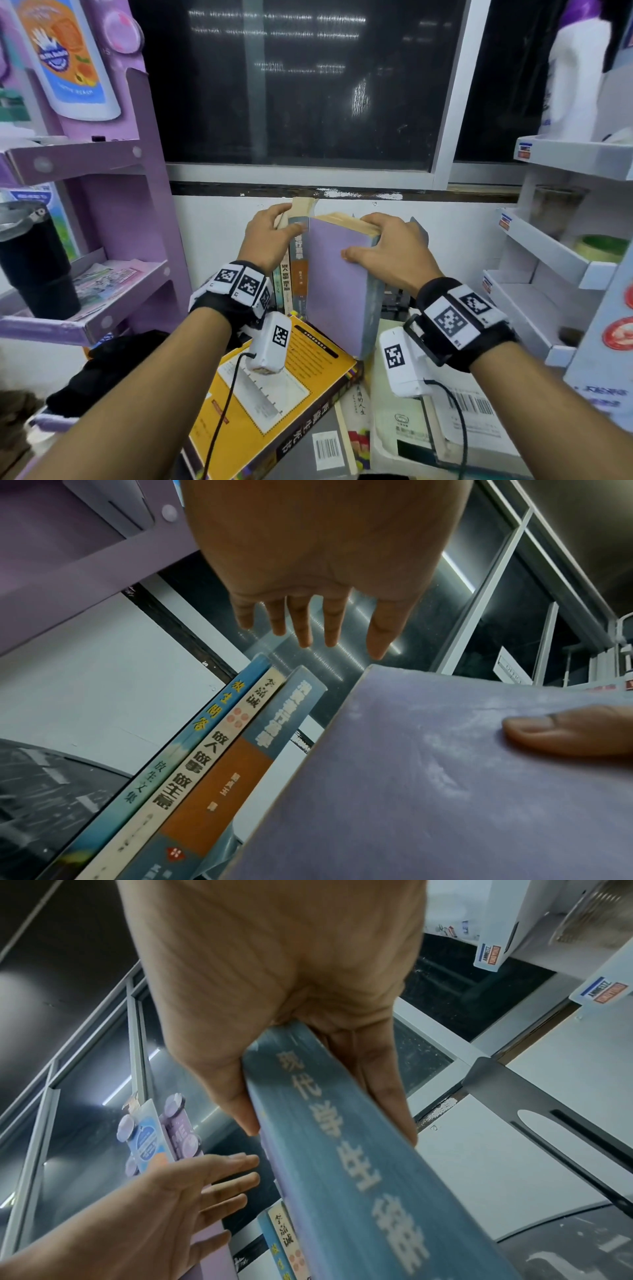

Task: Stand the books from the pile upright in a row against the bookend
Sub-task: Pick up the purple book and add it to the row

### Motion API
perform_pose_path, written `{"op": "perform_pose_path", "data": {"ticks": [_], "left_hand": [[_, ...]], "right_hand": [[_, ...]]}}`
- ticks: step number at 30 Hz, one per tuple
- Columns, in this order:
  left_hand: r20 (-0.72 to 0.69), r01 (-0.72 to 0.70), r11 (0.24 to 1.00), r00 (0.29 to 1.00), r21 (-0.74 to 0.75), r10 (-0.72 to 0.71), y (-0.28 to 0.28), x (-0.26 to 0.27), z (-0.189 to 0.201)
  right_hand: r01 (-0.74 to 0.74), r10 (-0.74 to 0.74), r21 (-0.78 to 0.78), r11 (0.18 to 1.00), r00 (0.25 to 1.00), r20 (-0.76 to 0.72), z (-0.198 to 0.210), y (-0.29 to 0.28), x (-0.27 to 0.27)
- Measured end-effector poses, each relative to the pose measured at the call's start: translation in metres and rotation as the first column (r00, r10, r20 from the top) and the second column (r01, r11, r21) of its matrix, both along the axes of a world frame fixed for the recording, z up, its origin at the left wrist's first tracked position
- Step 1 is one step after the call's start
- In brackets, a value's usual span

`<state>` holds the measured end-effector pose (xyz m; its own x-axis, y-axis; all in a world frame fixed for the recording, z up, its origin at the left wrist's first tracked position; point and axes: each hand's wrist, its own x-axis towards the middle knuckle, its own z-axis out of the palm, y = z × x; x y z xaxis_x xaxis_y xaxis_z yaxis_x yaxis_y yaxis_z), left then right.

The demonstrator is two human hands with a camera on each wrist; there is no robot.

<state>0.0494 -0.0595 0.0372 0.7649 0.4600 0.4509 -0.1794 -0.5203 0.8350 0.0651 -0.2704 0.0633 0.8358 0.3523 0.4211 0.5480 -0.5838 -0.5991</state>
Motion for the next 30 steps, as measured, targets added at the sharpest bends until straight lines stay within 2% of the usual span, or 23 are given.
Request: {"op": "perform_pose_path", "data": {"ticks": [5,11,20,30], "left_hand": [[-0.102,-0.088,0.986,0.989,0.139,0.103,0.009,0.026,-0.01],[-0.128,-0.049,0.987,0.989,0.152,0.069,0.014,0.046,-0.019],[0.029,0.004,0.985,1.0,0.172,-0.009,0.024,0.061,-0.029],[0.105,0.029,0.984,0.993,0.176,-0.048,0.03,0.065,-0.04]], "right_hand": [[0.051,-0.051,0.016,0.999,0.999,0.009,-0.004,0.013,0.016],[0.117,-0.116,-0.013,0.993,0.993,0.027,-0.012,0.03,0.037],[0.167,-0.167,0.004,0.986,0.986,-0.007,-0.032,0.063,0.067],[0.191,-0.191,-0.015,0.981,0.981,-0.023,-0.053,0.091,0.086]]}}
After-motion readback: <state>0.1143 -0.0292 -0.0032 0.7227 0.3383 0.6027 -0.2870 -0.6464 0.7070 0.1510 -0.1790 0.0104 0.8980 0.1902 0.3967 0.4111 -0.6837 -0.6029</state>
